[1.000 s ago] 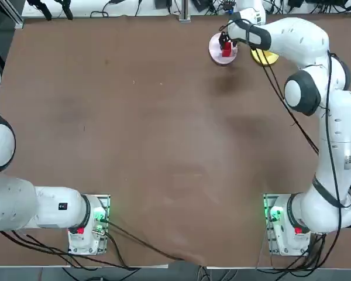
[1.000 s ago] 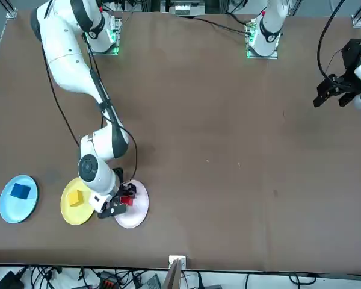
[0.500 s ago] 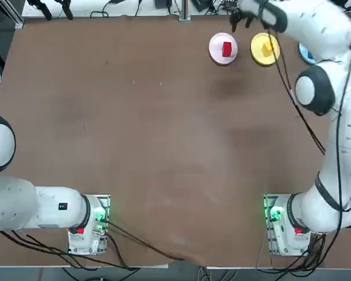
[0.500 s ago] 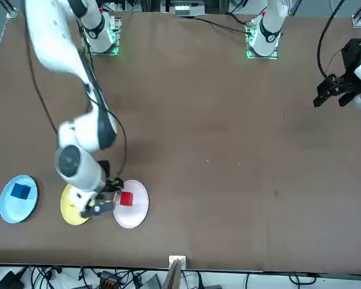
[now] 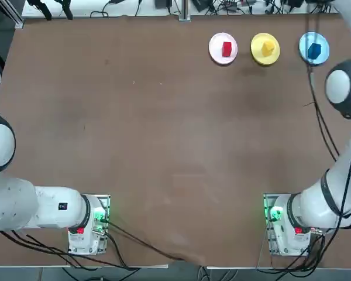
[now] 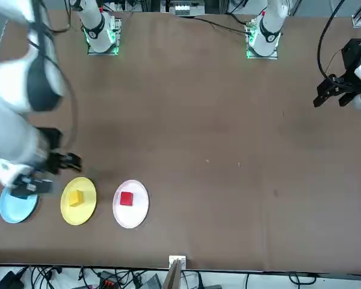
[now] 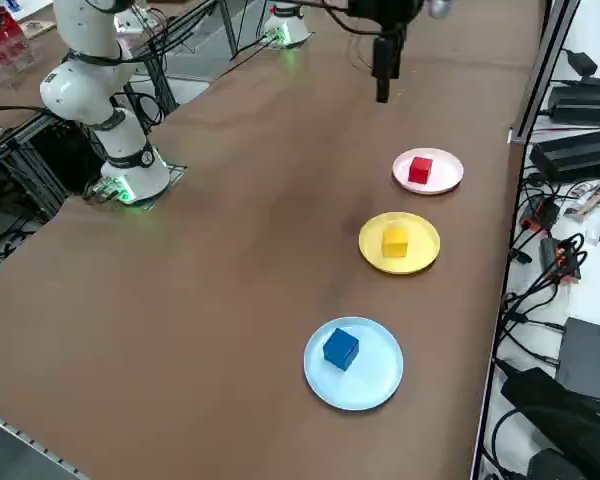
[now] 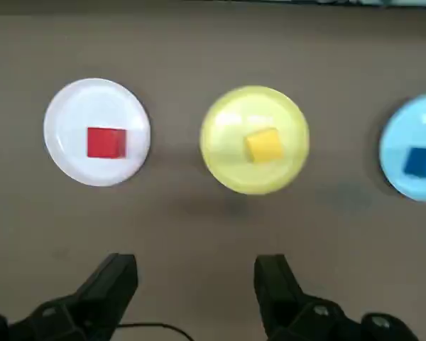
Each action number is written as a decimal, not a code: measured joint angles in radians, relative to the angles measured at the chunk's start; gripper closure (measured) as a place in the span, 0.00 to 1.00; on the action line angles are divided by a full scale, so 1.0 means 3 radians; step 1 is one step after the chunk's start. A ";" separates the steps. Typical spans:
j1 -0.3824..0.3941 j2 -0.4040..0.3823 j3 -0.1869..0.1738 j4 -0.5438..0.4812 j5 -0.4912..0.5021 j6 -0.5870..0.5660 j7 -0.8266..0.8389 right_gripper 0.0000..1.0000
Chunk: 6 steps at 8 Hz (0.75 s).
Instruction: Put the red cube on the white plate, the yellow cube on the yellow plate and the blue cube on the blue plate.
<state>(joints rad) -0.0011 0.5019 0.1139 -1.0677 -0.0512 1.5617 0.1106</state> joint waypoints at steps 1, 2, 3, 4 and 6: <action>-0.0198 -0.0146 0.0002 -0.0008 0.0077 -0.0207 -0.0077 0.00; -0.0346 -0.0252 0.0003 -0.0030 0.0160 -0.0439 -0.0256 0.00; -0.0430 -0.0334 0.0003 -0.0107 0.0222 -0.0593 -0.0428 0.00; -0.0435 -0.0457 -0.0018 -0.0311 0.0236 -0.0572 -0.0474 0.00; -0.0168 -0.0948 -0.0175 -0.1116 0.0246 -0.0103 -0.0474 0.00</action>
<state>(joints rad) -0.0517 0.2175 0.0613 -1.4026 0.0226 1.5308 -0.0315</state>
